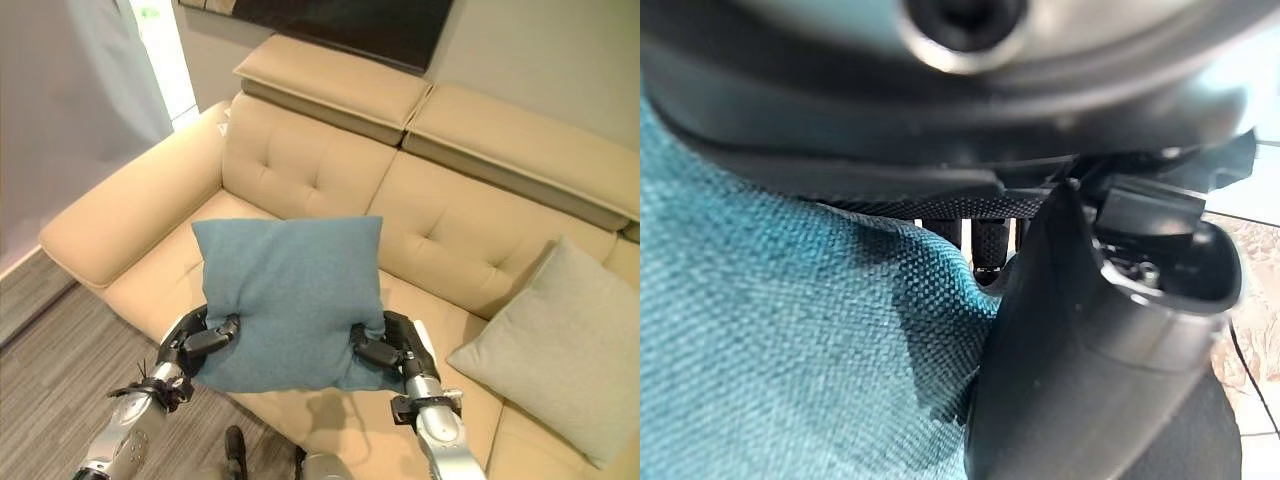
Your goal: Pick up all the scattered cushions and arrange them neatly on the sofa.
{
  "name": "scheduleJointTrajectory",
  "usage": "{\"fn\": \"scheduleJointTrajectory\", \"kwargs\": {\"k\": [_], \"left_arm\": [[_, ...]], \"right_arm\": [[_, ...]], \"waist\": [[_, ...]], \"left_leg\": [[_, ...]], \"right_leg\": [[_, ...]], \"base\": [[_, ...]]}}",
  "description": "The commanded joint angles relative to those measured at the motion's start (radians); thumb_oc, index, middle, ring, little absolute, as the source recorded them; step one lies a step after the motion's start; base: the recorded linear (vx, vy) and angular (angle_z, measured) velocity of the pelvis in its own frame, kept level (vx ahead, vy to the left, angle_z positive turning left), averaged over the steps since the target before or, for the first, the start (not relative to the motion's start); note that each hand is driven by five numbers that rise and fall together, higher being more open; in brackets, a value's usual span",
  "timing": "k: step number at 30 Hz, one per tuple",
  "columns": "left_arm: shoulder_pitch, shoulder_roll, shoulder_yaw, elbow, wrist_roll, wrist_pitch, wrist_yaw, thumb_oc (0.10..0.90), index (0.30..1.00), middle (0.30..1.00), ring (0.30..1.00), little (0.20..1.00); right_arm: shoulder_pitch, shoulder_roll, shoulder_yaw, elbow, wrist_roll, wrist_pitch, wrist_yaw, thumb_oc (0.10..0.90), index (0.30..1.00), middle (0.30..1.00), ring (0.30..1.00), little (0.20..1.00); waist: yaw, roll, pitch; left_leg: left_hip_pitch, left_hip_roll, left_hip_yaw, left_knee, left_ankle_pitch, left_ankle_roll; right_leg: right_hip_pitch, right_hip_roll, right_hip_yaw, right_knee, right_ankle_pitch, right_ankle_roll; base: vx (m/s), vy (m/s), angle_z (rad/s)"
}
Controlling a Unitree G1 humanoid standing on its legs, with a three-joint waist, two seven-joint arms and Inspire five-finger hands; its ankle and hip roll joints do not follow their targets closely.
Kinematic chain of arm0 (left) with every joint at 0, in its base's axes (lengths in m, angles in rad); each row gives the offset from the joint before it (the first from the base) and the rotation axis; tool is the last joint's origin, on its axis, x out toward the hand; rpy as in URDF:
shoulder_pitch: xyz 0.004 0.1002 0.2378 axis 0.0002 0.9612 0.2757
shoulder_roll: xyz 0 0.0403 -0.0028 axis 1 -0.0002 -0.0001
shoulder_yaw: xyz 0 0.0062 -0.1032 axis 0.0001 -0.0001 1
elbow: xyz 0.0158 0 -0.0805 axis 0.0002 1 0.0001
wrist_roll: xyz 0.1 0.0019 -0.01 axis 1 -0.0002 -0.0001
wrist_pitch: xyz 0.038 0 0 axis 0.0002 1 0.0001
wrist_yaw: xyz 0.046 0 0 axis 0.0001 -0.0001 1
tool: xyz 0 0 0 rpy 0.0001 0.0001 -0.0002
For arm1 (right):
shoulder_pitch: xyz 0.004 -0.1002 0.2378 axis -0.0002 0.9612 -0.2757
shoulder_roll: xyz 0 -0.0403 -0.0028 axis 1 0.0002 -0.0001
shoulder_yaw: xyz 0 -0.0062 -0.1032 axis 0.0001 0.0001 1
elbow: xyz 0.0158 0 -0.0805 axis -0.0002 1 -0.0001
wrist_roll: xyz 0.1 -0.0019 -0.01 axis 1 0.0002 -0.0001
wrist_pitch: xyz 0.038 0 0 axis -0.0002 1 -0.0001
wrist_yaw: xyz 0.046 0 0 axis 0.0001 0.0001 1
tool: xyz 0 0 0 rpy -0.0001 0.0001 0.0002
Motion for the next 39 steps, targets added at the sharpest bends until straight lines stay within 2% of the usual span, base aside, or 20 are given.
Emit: {"fn": "scheduleJointTrajectory", "kwargs": {"k": [1,3,6,7,10,11,13,16,18,19,21,23,24,26,27,31,34,37,38,39], "left_arm": [[-0.104,-0.034,-0.059,-0.199,0.027,-0.102,-0.105,0.4,0.3,0.3,0.3,0.3],[-0.103,-0.015,-0.047,-0.205,0.037,-0.103,-0.105,0.4,0.3,0.3,0.3,0.3],[-0.107,0.001,-0.037,-0.208,0.038,-0.104,-0.098,0.4,0.3,0.3,0.3,0.3],[-0.103,0.011,-0.025,-0.205,0.038,-0.105,-0.097,0.4,0.3,0.3,0.3,0.3],[-0.093,0.009,-0.017,-0.2,0.041,-0.104,-0.103,0.4,0.3,0.3,0.3,0.3],[-0.084,0.003,-0.01,-0.196,0.042,-0.103,-0.109,0.4,0.3,0.3,0.3,0.3],[-0.075,0.003,-0.008,-0.193,0.048,-0.1,-0.112,0.4,0.3,0.3,0.3,0.3],[-0.071,-0.002,0.001,-0.19,0.055,-0.098,-0.11,0.4,0.3,0.3,0.3,0.3],[-0.074,-0.007,0.002,-0.185,0.056,-0.1,-0.111,0.4,0.3,0.3,0.3,0.3],[-0.074,-0.018,-0.003,-0.18,0.047,-0.1,-0.124,0.4,0.3,0.3,0.3,0.3],[-0.075,-0.027,-0.003,-0.175,0.047,-0.104,-0.126,0.4,0.3,0.3,0.3,0.3],[-0.07,-0.035,-0.007,-0.174,0.048,-0.102,-0.137,0.4,0.3,0.3,0.3,0.3],[-0.053,-0.042,0.0,-0.182,0.043,-0.1,-0.148,0.4,0.3,0.3,0.3,0.3],[-0.044,-0.043,-0.002,-0.184,0.043,-0.099,-0.152,0.4,0.3,0.3,0.3,0.3],[-0.037,-0.046,0.008,-0.183,0.039,-0.098,-0.151,0.4,0.3,0.3,0.3,0.3],[-0.035,-0.05,0.019,-0.181,0.037,-0.096,-0.142,0.4,0.3,0.3,0.3,0.3],[-0.04,-0.053,0.014,-0.191,0.048,-0.107,-0.122,0.4,0.3,0.3,0.3,0.3],[-0.043,-0.052,0.012,-0.199,0.052,-0.114,-0.111,0.4,0.3,0.3,0.3,0.3],[-0.044,-0.051,0.013,-0.203,0.051,-0.118,-0.107,0.4,0.3,0.3,0.3,0.3],[-0.046,-0.051,0.011,-0.21,0.046,-0.126,-0.096,0.4,0.3,0.3,0.3,0.3]], "right_arm": [[-0.112,0.044,0.019,-0.17,0.044,-0.151,0.021,0.4,0.3,0.3,0.3,0.3],[-0.135,0.066,0.036,-0.165,0.038,-0.147,0.033,0.4,0.3,0.3,0.3,0.3],[-0.162,0.076,0.055,-0.157,0.031,-0.142,0.036,0.4,0.3,0.3,0.3,0.3],[-0.174,0.089,0.062,-0.155,0.032,-0.141,0.042,0.4,0.3,0.3,0.3,0.3],[-0.161,0.093,0.059,-0.157,0.035,-0.138,0.055,0.4,0.3,0.3,0.3,0.3],[-0.156,0.088,0.051,-0.154,0.038,-0.139,0.062,0.4,0.3,0.3,0.3,0.3],[-0.157,0.084,0.052,-0.148,0.047,-0.144,0.061,0.4,0.3,0.3,0.3,0.3],[-0.169,0.086,0.063,-0.14,0.044,-0.146,0.062,0.4,0.3,0.3,0.3,0.3],[-0.176,0.084,0.067,-0.133,0.036,-0.145,0.061,0.4,0.3,0.3,0.3,0.3],[-0.158,0.081,0.058,-0.141,0.036,-0.144,0.063,0.4,0.3,0.3,0.3,0.3],[-0.15,0.078,0.05,-0.143,0.039,-0.15,0.063,0.4,0.3,0.3,0.3,0.3],[-0.139,0.067,0.039,-0.146,0.043,-0.152,0.062,0.4,0.3,0.3,0.3,0.3],[-0.135,0.052,0.028,-0.146,0.054,-0.153,0.064,0.4,0.3,0.3,0.3,0.3],[-0.138,0.048,0.027,-0.141,0.061,-0.155,0.061,0.4,0.3,0.3,0.3,0.3],[-0.138,0.045,0.025,-0.141,0.068,-0.153,0.06,0.4,0.3,0.3,0.3,0.3],[-0.132,0.044,0.03,-0.142,0.061,-0.148,0.061,0.4,0.3,0.3,0.3,0.3],[-0.121,0.042,0.033,-0.13,0.06,-0.146,0.052,0.4,0.3,0.3,0.3,0.3],[-0.118,0.038,0.032,-0.125,0.063,-0.145,0.05,0.4,0.3,0.3,0.3,0.3],[-0.119,0.036,0.033,-0.122,0.063,-0.145,0.05,0.4,0.3,0.3,0.3,0.3],[-0.126,0.028,0.04,-0.117,0.058,-0.146,0.047,0.4,0.3,0.3,0.3,0.3]], "waist": [[-0.002,-0.021,-0.085],[0.006,-0.021,-0.077],[0.016,-0.023,-0.061],[0.024,-0.016,-0.052],[0.017,-0.016,-0.056],[0.01,-0.018,-0.063],[0.011,-0.027,-0.067],[0.018,-0.038,-0.067],[0.011,-0.037,-0.064],[-0.002,-0.042,-0.064],[-0.004,-0.043,-0.068],[-0.007,-0.039,-0.079],[-0.006,-0.037,-0.078],[-0.004,-0.04,-0.076],[-0.001,-0.044,-0.074],[0.008,-0.043,-0.084],[0.026,-0.027,-0.083],[0.032,-0.023,-0.081],[0.037,-0.021,-0.082],[0.047,-0.01,-0.082]], "left_leg": [[0.034,0.016,-0.003,-0.049,-0.074,-0.054],[0.06,-0.01,0.019,-0.048,-0.1,-0.022],[0.076,-0.01,0.048,-0.051,-0.11,-0.006],[0.096,-0.005,0.071,-0.064,-0.118,0.004],[0.13,-0.018,0.072,-0.088,-0.119,0.007],[0.153,-0.039,0.062,-0.105,-0.122,0.01],[0.178,-0.062,0.063,-0.124,-0.133,0.014],[0.22,-0.087,0.067,-0.136,-0.165,0.013],[0.232,-0.091,0.063,-0.135,-0.172,0.011],[0.251,-0.107,0.04,-0.116,-0.199,0.016],[0.252,-0.113,0.04,-0.092,-0.215,0.012],[0.248,-0.108,0.058,-0.013,-0.253,-0.01],[0.221,-0.081,0.086,0.125,-0.264,-0.04],[0.183,-0.061,0.104,0.191,-0.242,-0.053],[0.145,-0.028,0.144,0.195,-0.237,-0.049],[0.113,-0.005,0.146,0.104,-0.195,-0.047],[0.097,0.029,0.082,-0.041,-0.08,-0.075],[0.096,0.04,0.034,-0.074,-0.058,-0.085],[0.091,0.042,0.002,-0.087,-0.056,-0.088],[0.089,0.039,-0.072,-0.122,-0.043,-0.099]], "right_leg": [[0.113,-0.031,0.005,-0.197,0.038,0.094],[0.076,-0.053,0.025,-0.095,0.044,0.117],[0.026,-0.065,0.031,0.001,0.065,0.138],[-0.013,-0.076,0.002,0.078,0.086,0.149],[-0.029,-0.051,0.003,0.085,0.083,0.145],[-0.041,0.003,0.016,0.034,0.07,0.127],[-0.046,0.032,-0.005,-0.059,0.086,0.11],[-0.073,0.028,-0.136,-0.195,0.146,0.116],[-0.092,0.03,-0.148,-0.199,0.155,0.123],[-0.075,0.038,-0.097,-0.217,0.16,0.118],[-0.061,0.031,-0.096,-0.222,0.17,0.11],[-0.018,0.013,-0.123,-0.24,0.17,0.099],[0.035,0.006,-0.13,-0.267,0.161,0.091],[0.054,0.0,-0.132,-0.283,0.16,0.085],[0.075,-0.01,-0.135,-0.3,0.152,0.083],[0.088,-0.007,-0.122,-0.308,0.146,0.085],[0.116,0.014,-0.083,-0.312,0.122,0.079],[0.132,0.012,-0.057,-0.311,0.112,0.077],[0.136,0.011,-0.043,-0.311,0.107,0.077],[0.148,0.012,-0.011,-0.311,0.097,0.078]], "base": [[0.19,0.322,-0.01],[0.15,0.333,-0.17],[0.06,0.224,-0.39],[0.03,0.148,-0.42],[0.13,0.178,-0.25],[0.16,0.098,-0.1],[0.19,0.075,-0.05],[0.16,-0.006,-0.02],[0.15,-0.03,0.08],[0.25,-0.046,0.32],[0.19,-0.051,0.42],[0.18,-0.079,0.24],[0.11,-0.053,0.26],[0.08,-0.036,0.08],[0.09,-0.003,-0.11],[0.1,0.02,-0.11],[0.18,0.08,-0.24],[0.14,0.085,-0.74],[0.17,0.132,-0.73],[0.22,0.179,-0.72]]}}
